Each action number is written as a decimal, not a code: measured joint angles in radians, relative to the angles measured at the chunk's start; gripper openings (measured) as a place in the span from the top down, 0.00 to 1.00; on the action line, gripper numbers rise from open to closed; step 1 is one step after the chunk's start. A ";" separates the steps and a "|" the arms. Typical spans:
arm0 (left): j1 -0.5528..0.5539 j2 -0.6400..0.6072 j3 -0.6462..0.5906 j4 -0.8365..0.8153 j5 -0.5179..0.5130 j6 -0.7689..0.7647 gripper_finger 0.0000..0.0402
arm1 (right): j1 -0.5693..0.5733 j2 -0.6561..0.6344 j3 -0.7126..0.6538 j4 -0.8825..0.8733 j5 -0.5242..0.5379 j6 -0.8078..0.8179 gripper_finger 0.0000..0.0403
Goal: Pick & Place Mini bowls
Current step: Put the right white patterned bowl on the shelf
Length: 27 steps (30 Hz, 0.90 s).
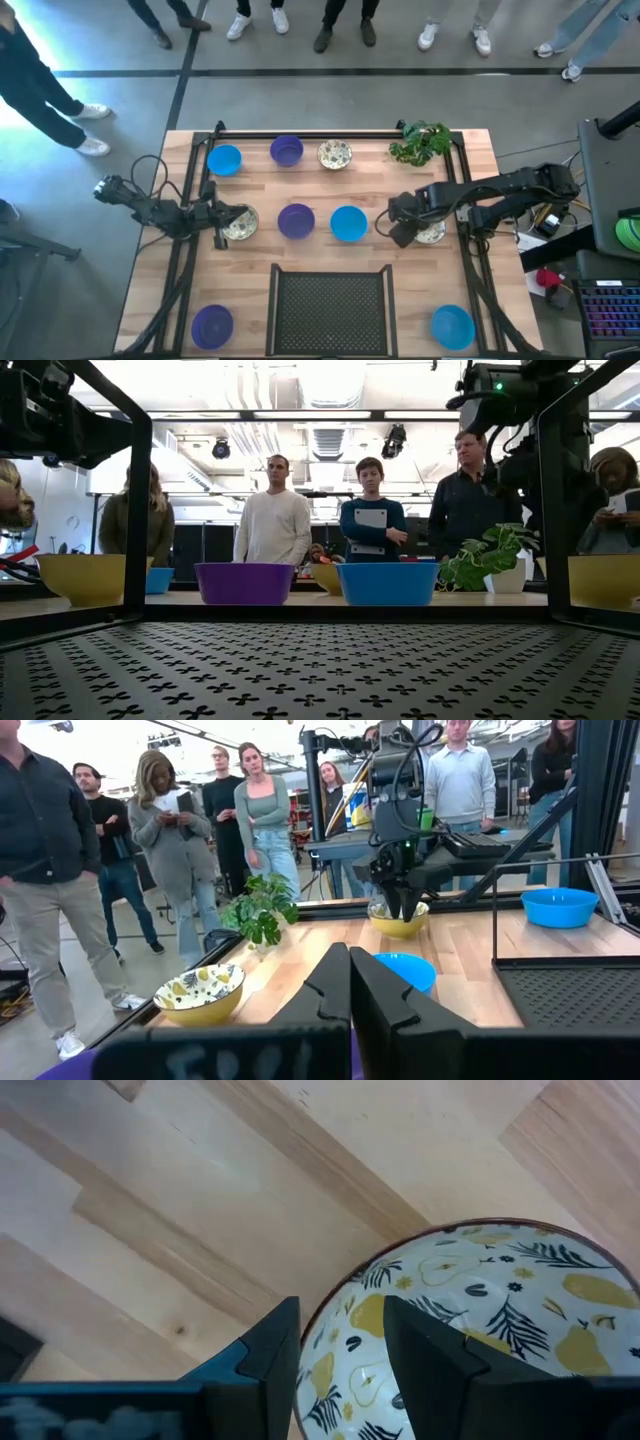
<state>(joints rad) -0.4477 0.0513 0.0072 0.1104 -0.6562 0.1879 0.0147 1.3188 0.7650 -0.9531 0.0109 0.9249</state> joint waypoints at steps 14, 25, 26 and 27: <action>0.000 0.000 0.000 0.000 0.000 -0.002 1.00 | 0.000 0.081 0.000 0.001 0.000 0.000 0.64; 0.000 0.000 0.000 0.001 0.000 -0.001 1.00 | 0.000 0.099 -0.002 0.001 -0.004 -0.034 0.65; 0.000 0.000 0.000 0.000 0.000 -0.001 1.00 | 0.000 0.099 -0.002 0.001 -0.004 -0.035 0.66; 0.000 0.000 0.000 0.000 0.000 -0.001 1.00 | 0.000 0.099 -0.002 0.001 -0.004 -0.036 0.66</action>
<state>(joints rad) -0.4473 0.0513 0.0071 0.1108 -0.6560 0.1867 0.0147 1.4177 0.7631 -0.9520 0.0068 0.8888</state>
